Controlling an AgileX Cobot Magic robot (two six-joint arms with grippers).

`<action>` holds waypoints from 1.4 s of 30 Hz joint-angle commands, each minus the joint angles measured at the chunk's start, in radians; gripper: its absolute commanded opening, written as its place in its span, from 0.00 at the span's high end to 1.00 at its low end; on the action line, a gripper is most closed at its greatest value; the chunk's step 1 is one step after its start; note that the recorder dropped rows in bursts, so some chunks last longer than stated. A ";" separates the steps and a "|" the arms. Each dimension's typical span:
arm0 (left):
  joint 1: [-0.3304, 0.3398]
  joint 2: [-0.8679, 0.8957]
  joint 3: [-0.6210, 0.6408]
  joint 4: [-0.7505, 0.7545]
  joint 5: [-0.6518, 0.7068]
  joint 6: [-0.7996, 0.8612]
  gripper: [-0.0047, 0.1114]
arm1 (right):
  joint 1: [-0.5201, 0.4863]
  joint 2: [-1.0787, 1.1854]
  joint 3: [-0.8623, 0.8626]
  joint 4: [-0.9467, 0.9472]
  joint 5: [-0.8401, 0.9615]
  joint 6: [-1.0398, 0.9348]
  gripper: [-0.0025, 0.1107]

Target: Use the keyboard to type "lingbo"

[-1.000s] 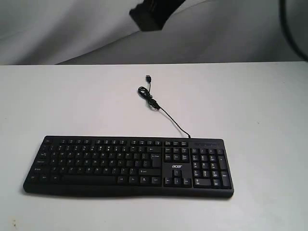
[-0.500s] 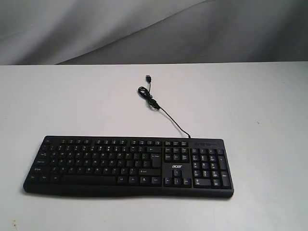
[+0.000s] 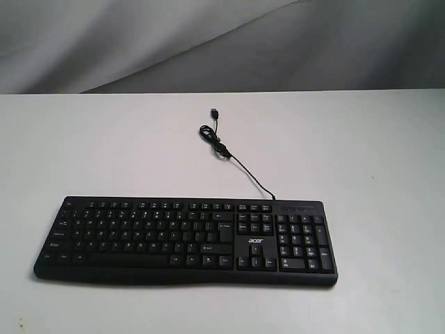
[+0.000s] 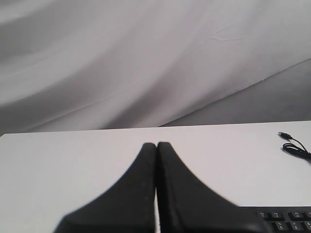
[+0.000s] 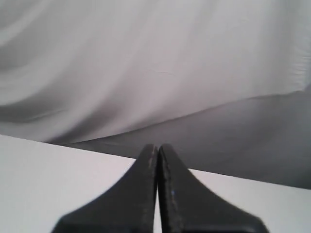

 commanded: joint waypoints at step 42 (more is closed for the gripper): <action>-0.007 -0.005 0.005 0.000 -0.006 -0.002 0.96 | -0.276 -1.010 1.234 -0.322 -0.174 0.142 0.98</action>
